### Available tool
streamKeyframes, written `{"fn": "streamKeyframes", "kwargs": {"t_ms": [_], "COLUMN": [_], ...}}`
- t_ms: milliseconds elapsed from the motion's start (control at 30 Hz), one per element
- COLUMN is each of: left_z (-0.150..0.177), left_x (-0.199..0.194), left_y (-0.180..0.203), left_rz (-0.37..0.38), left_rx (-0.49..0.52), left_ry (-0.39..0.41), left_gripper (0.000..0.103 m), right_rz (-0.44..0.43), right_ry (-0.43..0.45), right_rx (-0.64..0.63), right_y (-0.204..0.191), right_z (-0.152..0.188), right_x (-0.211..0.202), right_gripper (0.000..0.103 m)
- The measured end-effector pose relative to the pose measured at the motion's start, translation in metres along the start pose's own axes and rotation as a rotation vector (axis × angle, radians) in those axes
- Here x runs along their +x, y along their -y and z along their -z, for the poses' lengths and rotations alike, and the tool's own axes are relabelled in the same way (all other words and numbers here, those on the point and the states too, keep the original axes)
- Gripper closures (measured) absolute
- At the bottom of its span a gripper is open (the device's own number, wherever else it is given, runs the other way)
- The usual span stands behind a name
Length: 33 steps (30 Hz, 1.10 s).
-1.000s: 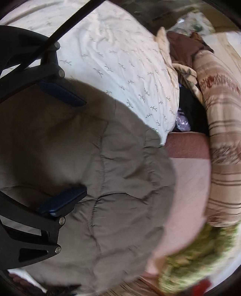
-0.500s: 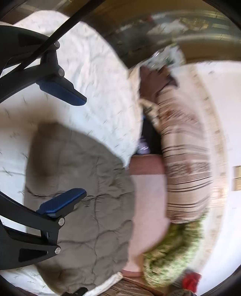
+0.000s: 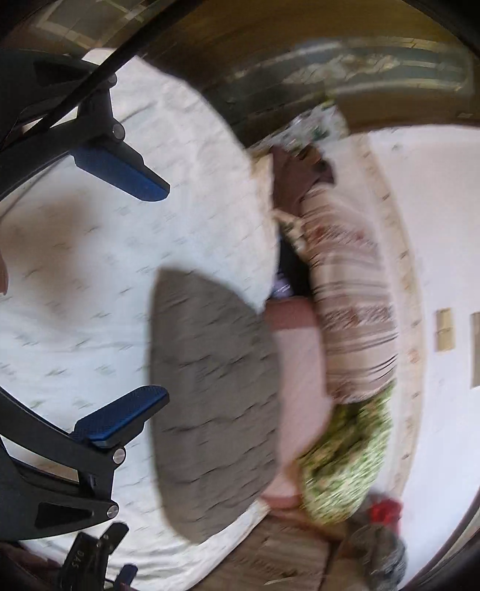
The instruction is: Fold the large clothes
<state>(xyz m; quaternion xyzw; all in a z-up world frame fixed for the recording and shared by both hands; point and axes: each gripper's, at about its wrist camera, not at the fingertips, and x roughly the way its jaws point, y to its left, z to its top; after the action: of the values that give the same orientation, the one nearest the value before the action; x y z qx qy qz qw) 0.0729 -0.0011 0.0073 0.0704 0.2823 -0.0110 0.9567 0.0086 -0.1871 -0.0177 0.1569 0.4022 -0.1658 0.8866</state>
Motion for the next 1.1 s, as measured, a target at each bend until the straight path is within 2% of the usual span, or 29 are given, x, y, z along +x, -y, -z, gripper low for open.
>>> {"fn": "streamKeyframes", "kwargs": {"t_ms": [100, 167, 333, 567, 833, 1100], "left_z": [0.024, 0.036, 0.057, 0.067, 0.069, 0.074], "left_x": [-0.001, -0.005, -0.015, -0.026, -0.027, -0.018], "left_y": [0.007, 0.008, 0.007, 0.010, 0.013, 0.014], "left_rz": [0.030, 0.057, 0.134, 0.147, 0.128, 0.128], "left_rx": [-0.008, -0.028, -0.061, -0.064, -0.050, -0.047], "left_ry": [-0.084, -0.117, -0.195, -0.219, -0.226, -0.258], "left_gripper": [0.003, 0.003, 0.003, 0.003, 0.003, 0.003], "right_rz": [-0.008, -0.008, 0.057, 0.083, 0.109, 0.125], "right_ry": [-0.079, -0.100, -0.083, -0.076, -0.042, -0.069], "right_rx": [0.031, 0.045, 0.017, -0.019, -0.067, -0.045], "right_y": [0.002, 0.004, 0.002, -0.008, -0.017, -0.013], "right_z": [0.030, 0.040, 0.051, 0.056, 0.061, 0.062], "right_x": [-0.011, -0.017, -0.038, -0.050, -0.059, -0.052], "right_gripper": [0.001, 0.001, 0.001, 0.001, 0.002, 0.002]}}
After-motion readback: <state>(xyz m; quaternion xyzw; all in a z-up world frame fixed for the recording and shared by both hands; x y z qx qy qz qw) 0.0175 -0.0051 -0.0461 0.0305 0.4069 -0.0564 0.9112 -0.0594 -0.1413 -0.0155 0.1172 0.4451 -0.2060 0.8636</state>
